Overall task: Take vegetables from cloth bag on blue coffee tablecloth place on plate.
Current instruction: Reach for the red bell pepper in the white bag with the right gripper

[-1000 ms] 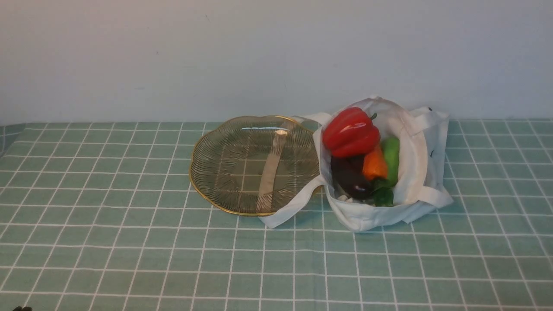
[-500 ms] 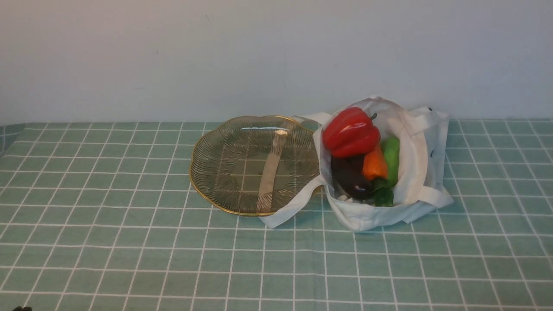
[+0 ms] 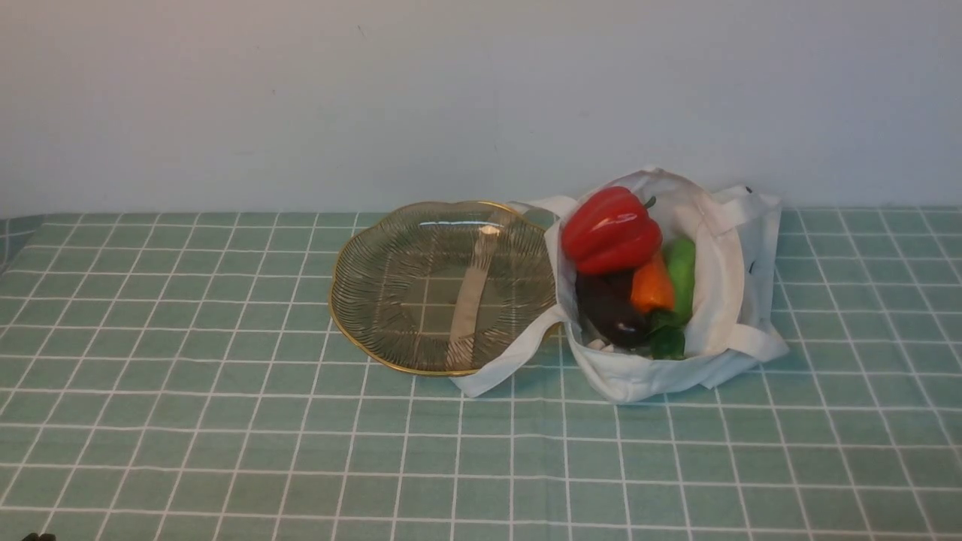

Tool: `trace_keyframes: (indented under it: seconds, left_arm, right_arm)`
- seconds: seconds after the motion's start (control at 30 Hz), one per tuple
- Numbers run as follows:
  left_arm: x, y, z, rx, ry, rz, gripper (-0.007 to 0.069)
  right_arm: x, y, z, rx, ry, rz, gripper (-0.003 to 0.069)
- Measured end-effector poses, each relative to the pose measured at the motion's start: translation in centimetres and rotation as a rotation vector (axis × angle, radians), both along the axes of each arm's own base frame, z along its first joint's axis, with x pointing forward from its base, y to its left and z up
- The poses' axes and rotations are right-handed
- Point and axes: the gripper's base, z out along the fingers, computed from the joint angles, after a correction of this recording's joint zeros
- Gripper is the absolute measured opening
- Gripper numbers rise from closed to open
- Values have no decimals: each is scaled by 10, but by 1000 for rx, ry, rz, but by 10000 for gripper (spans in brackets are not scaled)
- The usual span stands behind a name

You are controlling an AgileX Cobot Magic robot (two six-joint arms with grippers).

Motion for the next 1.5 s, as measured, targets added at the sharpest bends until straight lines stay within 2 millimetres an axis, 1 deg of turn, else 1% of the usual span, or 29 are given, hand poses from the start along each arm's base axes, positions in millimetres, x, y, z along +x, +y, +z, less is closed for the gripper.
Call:
trace_keyframes:
  seconds: [0.03,0.07,0.1,0.13,0.2,0.33,0.53,0.57,0.6,0.67,0.77,0.8,0.83,0.9,0.93,1.0,1.03,1.07,1.1,1.13,1.17,1.27,1.3,1.33,1.37,1.4,1.43,1.47,1.5]
  left_arm:
    - [0,0,0,0,0,0,-5]
    - [0,0,0,0,0,0,-5]
    - [0,0,0,0,0,0,-5]
    - [0,0,0,0,0,0,-5]
    - [0,0,0,0,0,0,-5]
    - [0,0,0,0,0,0,-5]
    - [0,0,0,0,0,0,-5]
    - [0,0,0,0,0,0,-5]
    - [0,0,0,0,0,0,-5]
    - [0,0,0,0,0,0,-5]
    - [0,0,0,0,0,0,-5]
    - [0,0,0,0,0,0,-5]
    - [0,0,0,0,0,0,-5]
    - [0,0,0,0,0,0,-5]
    - [0,0,0,0,0,0,-5]
    - [0,0,0,0,0,0,-5]
    - [0,0,0,0,0,0,-5]
    - [0,0,0,0,0,0,-5]
    - [0,0,0,0,0,0,-5]
    - [0,0,0,0,0,0,-5]
    - [0,0,0,0,0,0,-5]
    - [0,0,0,0,0,0,-5]
    - [0,0,0,0,0,0,-5]
    - [0,0,0,0,0,0,-5]
    - [0,0,0,0,0,0,-5]
    - [0,0,0,0,0,0,-5]
    - [0,0,0,0,0,0,-5]
    - [0,0,0,0,0,0,-5]
    - [0,0,0,0,0,0,-5]
  right_arm:
    - [0,1,3,145,-26,-7,-16]
    - [0,1,4,205,-31,-9,-16]
    - [1,2,10,424,-70,-21,-16]
    - [1,1,12,553,-83,-27,-16]
    - [1,1,14,751,-92,-35,-16]
    - [1,2,15,876,-86,-37,-16]
    - [0,6,13,811,-25,-4,-16]
    - [-3,9,23,722,-21,40,-16]
    - [-3,10,25,710,-19,47,-16]
    - [-9,13,61,557,-76,106,-16]
    - [-7,16,96,387,-33,138,-16]
    - [-5,16,100,373,-13,144,-16]
    - [3,18,112,286,83,153,-16]
    - [19,19,121,210,235,148,-16]
    - [32,18,125,182,331,133,-16]
    - [52,18,125,171,431,114,-16]
    - [70,19,123,171,507,108,-14]
    - [70,19,124,172,502,108,-14]
    - [92,21,121,177,577,118,-8]
    - [95,21,121,177,584,117,-8]
    - [112,24,119,173,626,143,-1]
    - [145,36,118,157,660,224,22]
    - [161,43,115,144,675,258,41]
    - [164,45,115,140,675,270,45]
    - [185,56,112,123,685,306,81]
    - [185,57,114,120,675,311,81]
    - [206,69,109,98,687,337,129]
    - [218,76,107,88,687,349,161]
    - [220,77,107,87,687,351,168]
